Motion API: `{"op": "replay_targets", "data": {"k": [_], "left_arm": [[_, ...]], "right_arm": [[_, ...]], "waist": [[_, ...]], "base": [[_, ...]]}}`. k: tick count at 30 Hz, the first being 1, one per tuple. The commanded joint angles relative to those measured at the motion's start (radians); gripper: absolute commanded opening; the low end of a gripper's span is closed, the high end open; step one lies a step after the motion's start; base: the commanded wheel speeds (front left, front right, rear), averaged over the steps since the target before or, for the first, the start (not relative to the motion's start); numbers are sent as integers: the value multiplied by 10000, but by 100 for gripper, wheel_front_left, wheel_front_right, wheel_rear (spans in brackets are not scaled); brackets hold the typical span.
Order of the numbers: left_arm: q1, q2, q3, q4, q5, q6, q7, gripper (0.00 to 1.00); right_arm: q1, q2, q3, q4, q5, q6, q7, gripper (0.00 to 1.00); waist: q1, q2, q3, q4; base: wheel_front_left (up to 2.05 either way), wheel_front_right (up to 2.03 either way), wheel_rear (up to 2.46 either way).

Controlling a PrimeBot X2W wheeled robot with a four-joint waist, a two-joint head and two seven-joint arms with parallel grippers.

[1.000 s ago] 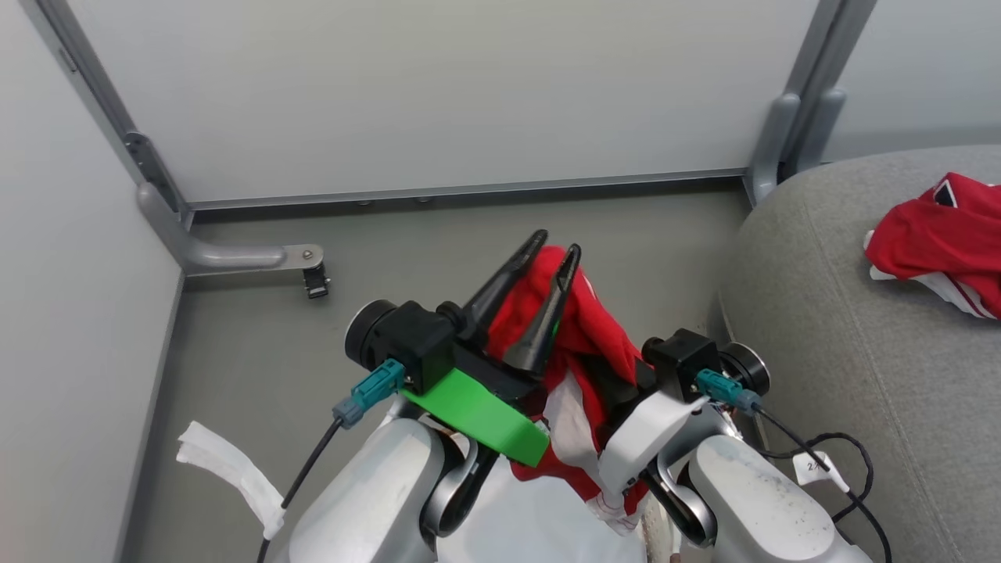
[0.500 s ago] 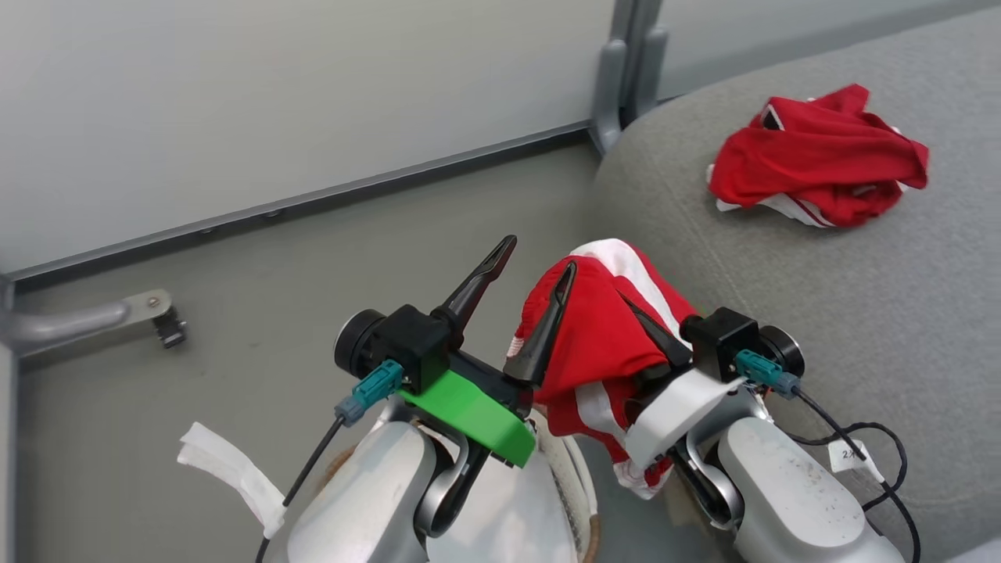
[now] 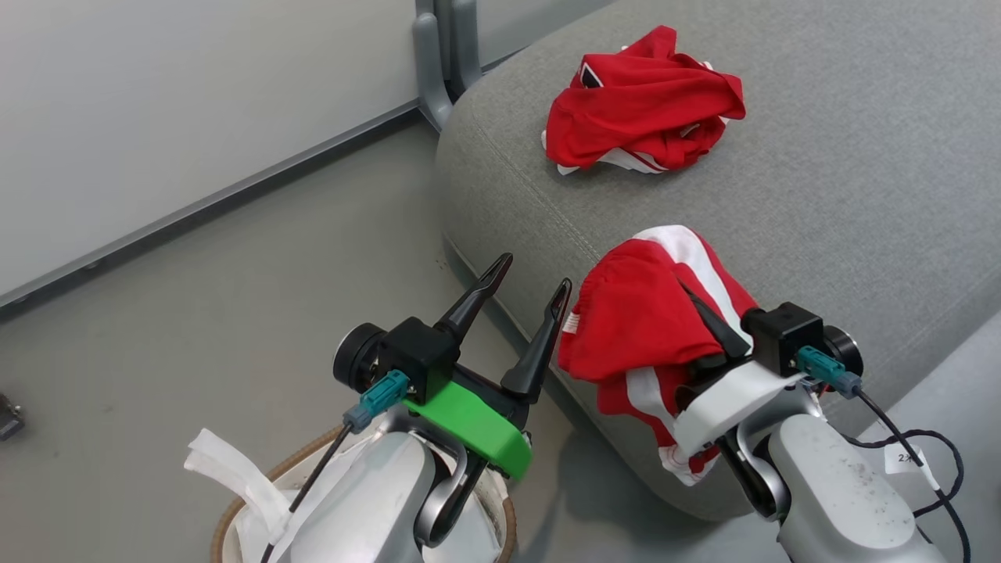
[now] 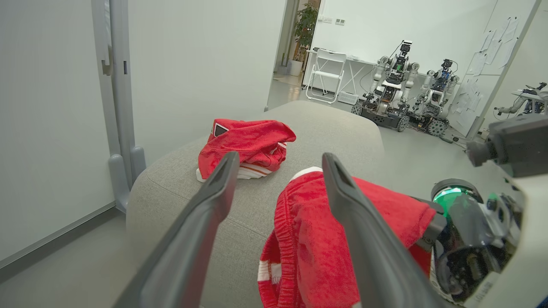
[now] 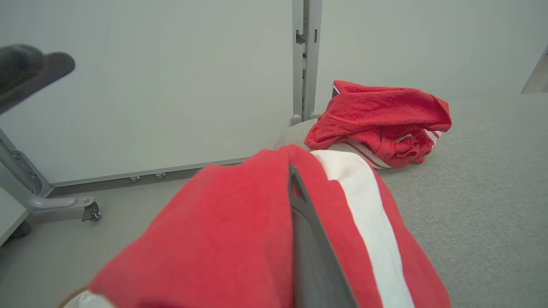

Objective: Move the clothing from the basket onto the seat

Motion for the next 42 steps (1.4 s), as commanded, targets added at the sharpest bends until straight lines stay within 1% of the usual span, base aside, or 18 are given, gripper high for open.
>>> {"op": "replay_targets", "data": {"k": [1,6,13,17,23,29,33,37,42], "left_arm": [[-85,68,-2,58,-11,-36,-8,100],[-166,67,26,366,142,-44,-6,100],[-456,68,-79,745,525,-45,-6,100],[-678,122,-133,916,638,-46,-8,100],[-1072,277,-247,965,696,-41,-8,100],[-1436,390,-344,982,722,-42,-8,100],[-1646,437,-392,973,783,-42,-8,100],[-1818,468,-429,974,788,-42,-6,100],[-1651,468,-375,1021,754,-42,-6,100]], "right_arm": [[-33,-68,-97,-53,-89,-14,-3,0],[-895,-613,-256,50,-253,-14,-3,0],[-3000,-1785,-965,374,-522,-14,-3,0],[-4357,-2493,-1442,896,-676,-14,-2,0],[-6109,-3405,-1806,2110,-929,-14,-1,0],[-7291,-3717,-2504,3506,-409,-14,-1,0],[-7792,-3830,-2793,4218,-510,-14,-3,0],[-7864,-3782,-2928,4825,-868,-14,-3,0],[-7372,-3483,-3279,5500,-1281,-14,-1,0]], "waist": [[0,75,462,-429],[0,75,890,-401],[0,75,1909,258],[0,75,2527,716],[0,75,3436,1405],[0,75,4239,2029],[0,75,4744,2434],[0,75,5126,2812],[0,75,5300,3049]], "base": [[0,0,0],[0,0,0],[0,0,0],[0,0,0],[0,0,0],[0,0,0],[0,0,0],[0,0,0],[0,0,0]]}}
